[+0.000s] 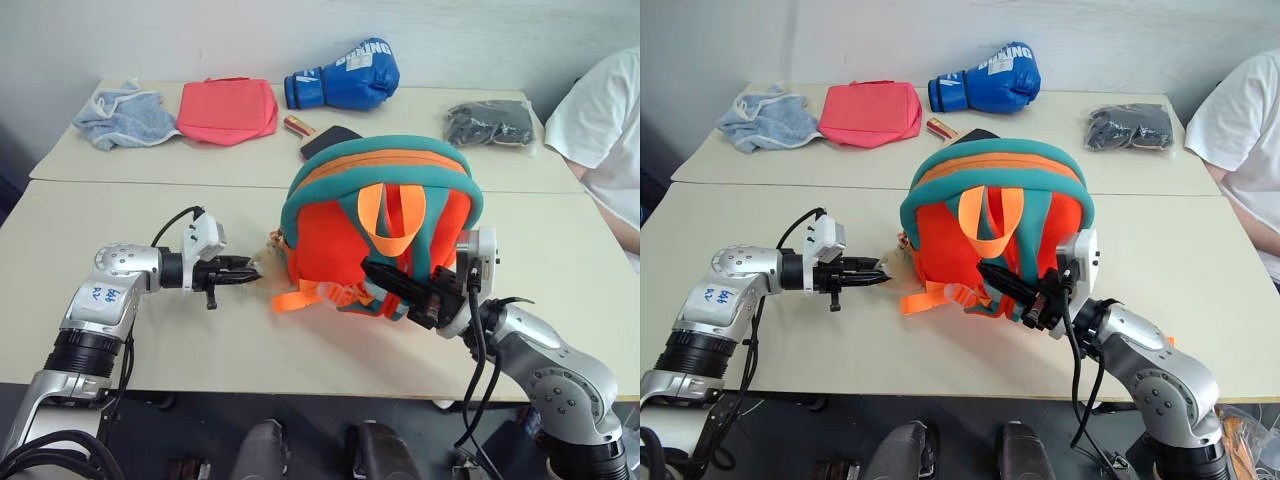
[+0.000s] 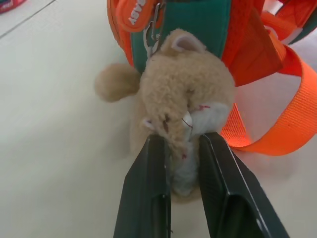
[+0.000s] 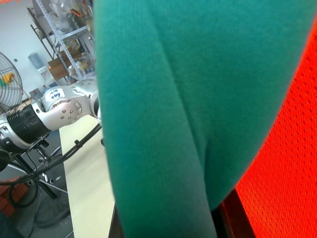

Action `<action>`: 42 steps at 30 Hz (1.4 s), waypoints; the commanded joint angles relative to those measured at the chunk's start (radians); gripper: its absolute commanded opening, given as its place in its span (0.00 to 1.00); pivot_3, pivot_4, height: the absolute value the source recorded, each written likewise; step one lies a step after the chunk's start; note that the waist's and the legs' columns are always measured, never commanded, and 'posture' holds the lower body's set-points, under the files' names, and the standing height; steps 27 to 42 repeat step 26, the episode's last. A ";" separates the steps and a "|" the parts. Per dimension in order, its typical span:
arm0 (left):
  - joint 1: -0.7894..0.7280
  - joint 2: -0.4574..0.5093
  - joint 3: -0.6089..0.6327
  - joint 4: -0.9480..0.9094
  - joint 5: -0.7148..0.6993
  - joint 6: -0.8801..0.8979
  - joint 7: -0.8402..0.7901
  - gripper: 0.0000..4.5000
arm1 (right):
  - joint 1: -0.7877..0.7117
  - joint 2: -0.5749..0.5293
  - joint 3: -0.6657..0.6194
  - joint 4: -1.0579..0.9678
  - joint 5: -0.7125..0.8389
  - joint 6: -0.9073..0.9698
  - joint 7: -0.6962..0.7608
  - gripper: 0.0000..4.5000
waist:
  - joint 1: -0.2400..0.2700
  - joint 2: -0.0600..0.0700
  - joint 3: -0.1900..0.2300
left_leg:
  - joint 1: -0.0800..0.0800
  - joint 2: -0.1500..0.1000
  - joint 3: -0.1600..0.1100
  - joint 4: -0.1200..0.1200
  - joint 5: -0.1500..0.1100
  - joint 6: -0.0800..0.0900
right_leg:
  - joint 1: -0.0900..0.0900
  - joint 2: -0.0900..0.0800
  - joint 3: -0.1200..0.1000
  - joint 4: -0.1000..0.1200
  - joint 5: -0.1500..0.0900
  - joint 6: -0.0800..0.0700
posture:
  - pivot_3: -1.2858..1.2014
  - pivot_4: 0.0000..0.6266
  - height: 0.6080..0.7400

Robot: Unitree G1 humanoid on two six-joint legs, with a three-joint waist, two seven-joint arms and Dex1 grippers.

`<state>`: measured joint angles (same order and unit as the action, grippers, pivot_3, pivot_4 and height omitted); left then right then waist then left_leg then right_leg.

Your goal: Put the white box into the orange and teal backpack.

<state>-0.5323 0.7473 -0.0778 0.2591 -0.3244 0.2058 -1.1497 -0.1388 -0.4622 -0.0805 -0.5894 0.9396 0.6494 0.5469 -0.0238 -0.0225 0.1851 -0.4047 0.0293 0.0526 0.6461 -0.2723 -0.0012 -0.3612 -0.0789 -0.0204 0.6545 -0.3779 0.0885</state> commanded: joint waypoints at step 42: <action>0.617 0.181 0.495 -0.122 -0.076 -0.170 -0.057 1.00 | 0.328 -0.428 -0.456 0.551 -0.474 -0.649 0.664 1.00 | -0.004 0.002 0.001 | 0.003 0.001 0.000 -0.003 -0.004 0.003 | 0.003 -0.002 0.000 -0.006 0.000 -0.001 | 0.52 0.24 1.00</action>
